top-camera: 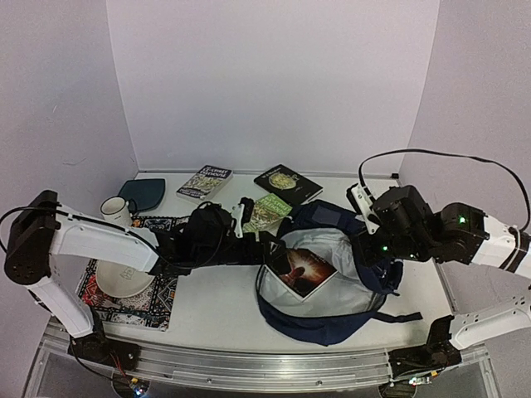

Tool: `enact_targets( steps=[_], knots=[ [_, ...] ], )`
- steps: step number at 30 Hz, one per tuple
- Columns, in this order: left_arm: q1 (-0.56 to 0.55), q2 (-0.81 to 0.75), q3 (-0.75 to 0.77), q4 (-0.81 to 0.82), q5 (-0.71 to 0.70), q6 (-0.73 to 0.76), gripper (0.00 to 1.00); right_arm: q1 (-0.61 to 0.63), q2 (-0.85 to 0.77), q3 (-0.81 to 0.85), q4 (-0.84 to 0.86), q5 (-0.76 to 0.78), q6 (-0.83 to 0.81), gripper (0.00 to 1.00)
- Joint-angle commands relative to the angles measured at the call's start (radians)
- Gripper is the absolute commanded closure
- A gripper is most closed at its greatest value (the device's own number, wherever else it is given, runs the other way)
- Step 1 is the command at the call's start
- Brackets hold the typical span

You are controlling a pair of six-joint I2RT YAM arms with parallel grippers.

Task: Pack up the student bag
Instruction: Place the book in the largest pocket of the bag, then place the student bag in the largest pocket of the bag.

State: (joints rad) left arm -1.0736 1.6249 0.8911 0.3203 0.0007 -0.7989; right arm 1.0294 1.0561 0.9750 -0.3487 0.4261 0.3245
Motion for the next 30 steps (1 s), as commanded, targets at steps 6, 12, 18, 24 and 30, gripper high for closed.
enact_targets(
  steps=[6, 12, 18, 24, 30],
  knots=[
    [0.016, -0.138, 0.044, -0.315, -0.094, 0.199, 0.13, -0.011, -0.039, -0.04, -0.125, 0.094, 0.047, 1.0],
    [0.134, -0.093, 0.159, -0.488, -0.124, 0.283, 0.15, -0.01, -0.066, -0.038, -0.162, 0.029, 0.027, 1.0],
    [0.273, 0.023, 0.301, -0.607, -0.262, 0.425, 0.13, -0.01, -0.048, -0.047, -0.19, -0.12, 0.03, 1.0],
    [0.41, 0.193, 0.485, -0.658, -0.33, 0.566, 0.13, -0.01, 0.037, -0.053, -0.186, -0.238, 0.01, 0.85],
    [0.491, 0.357, 0.678, -0.691, -0.374, 0.687, 0.18, -0.009, 0.086, -0.025, -0.144, -0.295, -0.01, 0.51]
  ],
)
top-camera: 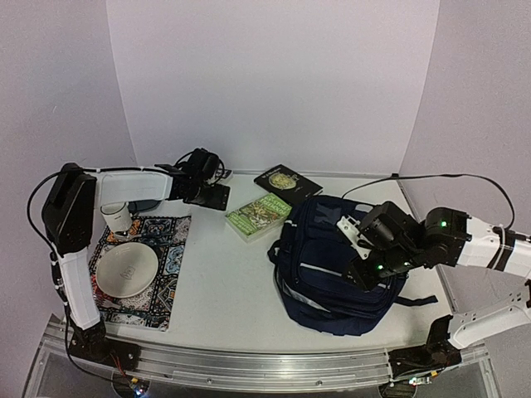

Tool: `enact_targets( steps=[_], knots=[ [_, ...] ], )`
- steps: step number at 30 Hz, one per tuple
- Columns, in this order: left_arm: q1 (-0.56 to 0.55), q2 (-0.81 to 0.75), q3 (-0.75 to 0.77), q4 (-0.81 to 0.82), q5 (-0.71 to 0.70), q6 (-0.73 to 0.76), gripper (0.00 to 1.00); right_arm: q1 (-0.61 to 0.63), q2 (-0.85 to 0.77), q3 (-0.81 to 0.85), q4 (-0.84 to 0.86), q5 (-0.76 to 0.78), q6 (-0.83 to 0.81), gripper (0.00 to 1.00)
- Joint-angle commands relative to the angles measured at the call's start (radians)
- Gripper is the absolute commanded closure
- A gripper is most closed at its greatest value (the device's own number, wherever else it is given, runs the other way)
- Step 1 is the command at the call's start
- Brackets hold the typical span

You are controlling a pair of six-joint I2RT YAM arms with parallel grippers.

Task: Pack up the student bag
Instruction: Place the student bag in the largest pocket of the bag.

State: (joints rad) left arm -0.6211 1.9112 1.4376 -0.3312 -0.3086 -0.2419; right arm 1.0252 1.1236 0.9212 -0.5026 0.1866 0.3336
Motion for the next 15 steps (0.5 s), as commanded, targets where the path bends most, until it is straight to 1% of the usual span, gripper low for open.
enact_targets(
  steps=[1, 3, 7, 10, 15],
  knots=[
    [0.052, 0.101, 0.163, -0.045, -0.07, 0.147, 0.19, -0.006, 0.02, 0.031, 0.021, -0.062, -0.022, 0.47],
    [0.076, 0.167, 0.222, -0.061, -0.068, 0.181, 0.23, -0.007, 0.024, 0.035, 0.04, -0.063, -0.025, 0.41],
    [0.111, 0.28, 0.353, -0.094, -0.04, 0.244, 0.28, -0.006, 0.035, 0.038, 0.081, -0.051, -0.023, 0.3],
    [0.128, 0.362, 0.43, -0.119, -0.032, 0.295, 0.31, -0.006, 0.038, 0.037, 0.104, -0.038, -0.018, 0.27],
    [0.169, 0.452, 0.526, -0.151, 0.001, 0.325, 0.36, -0.005, 0.034, 0.03, 0.135, -0.024, -0.011, 0.25]
  ],
)
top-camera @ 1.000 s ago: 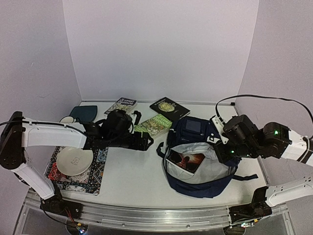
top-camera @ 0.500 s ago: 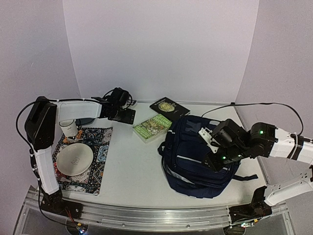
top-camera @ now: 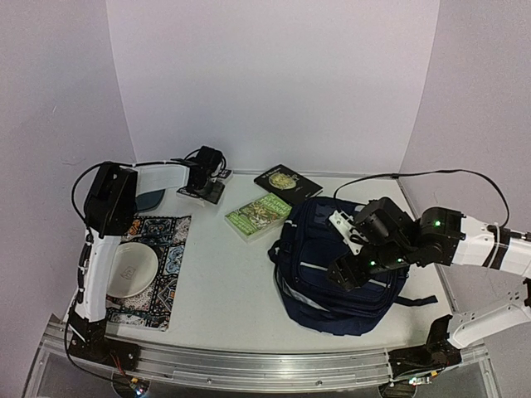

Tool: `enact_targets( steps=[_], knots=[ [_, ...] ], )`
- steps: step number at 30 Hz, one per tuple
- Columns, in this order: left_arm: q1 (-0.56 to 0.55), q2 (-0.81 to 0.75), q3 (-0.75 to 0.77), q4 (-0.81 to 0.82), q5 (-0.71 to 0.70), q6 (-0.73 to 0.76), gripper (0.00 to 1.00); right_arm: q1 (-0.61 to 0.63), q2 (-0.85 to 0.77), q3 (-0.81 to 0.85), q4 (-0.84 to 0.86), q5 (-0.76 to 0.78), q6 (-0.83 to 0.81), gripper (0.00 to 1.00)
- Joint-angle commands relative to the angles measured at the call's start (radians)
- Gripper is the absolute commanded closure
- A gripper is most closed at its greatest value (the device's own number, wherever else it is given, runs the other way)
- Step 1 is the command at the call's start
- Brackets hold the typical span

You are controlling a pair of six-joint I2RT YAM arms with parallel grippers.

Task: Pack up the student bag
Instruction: Place the student bag in the largest pocket of the bag, then move the book to the center of the board.

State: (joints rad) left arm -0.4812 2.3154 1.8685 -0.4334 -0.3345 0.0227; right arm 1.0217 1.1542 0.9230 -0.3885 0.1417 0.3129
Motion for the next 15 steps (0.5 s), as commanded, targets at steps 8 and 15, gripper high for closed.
enact_targets(
  steps=[8, 15],
  knots=[
    [0.078, 0.165, 0.217, -0.088, 0.087, 0.101, 0.47, -0.003, 0.02, 0.025, 0.054, 0.023, 0.011, 0.25],
    [0.088, 0.186, 0.197, -0.116, 0.164, 0.104, 0.79, -0.003, 0.049, 0.033, 0.08, 0.023, 0.005, 0.25]
  ],
)
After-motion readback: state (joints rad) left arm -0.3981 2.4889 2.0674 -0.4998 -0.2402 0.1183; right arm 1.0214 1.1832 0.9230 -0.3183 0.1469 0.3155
